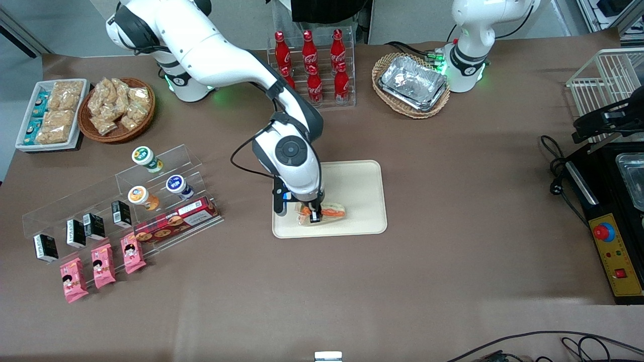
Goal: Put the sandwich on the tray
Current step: 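Carry the sandwich over the cream tray and lower it onto the tray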
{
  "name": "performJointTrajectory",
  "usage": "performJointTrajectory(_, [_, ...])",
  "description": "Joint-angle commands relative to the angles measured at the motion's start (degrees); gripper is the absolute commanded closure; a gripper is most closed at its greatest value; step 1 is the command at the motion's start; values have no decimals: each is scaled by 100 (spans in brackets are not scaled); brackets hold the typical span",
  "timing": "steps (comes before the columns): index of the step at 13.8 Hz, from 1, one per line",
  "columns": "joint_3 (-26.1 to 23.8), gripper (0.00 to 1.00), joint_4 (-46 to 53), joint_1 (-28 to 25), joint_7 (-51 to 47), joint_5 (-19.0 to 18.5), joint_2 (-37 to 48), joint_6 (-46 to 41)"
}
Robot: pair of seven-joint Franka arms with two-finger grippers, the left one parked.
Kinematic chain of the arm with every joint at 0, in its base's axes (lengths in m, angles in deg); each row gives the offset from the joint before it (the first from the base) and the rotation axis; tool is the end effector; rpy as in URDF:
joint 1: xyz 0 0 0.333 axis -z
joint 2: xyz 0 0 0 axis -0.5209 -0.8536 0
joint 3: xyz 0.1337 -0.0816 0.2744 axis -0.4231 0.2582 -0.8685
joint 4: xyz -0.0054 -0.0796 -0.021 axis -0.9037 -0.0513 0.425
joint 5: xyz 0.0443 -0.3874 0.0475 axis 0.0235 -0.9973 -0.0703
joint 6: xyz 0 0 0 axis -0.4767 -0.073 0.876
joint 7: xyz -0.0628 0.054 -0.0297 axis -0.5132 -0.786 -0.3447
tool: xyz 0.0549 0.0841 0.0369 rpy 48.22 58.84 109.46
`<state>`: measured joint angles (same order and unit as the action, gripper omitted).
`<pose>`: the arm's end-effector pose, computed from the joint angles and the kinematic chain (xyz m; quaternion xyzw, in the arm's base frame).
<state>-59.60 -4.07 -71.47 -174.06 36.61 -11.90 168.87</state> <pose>0.5612 0.4800 0.2756 -0.7106 0.7002 0.0001 0.0687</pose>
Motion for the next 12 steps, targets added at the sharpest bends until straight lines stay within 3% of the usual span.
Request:
performJointTrajectory(1, [75, 59, 349, -88, -412, -164, -259, -57])
performJointTrajectory(12, [180, 59, 516, -185, -1071, -190, -611, 13])
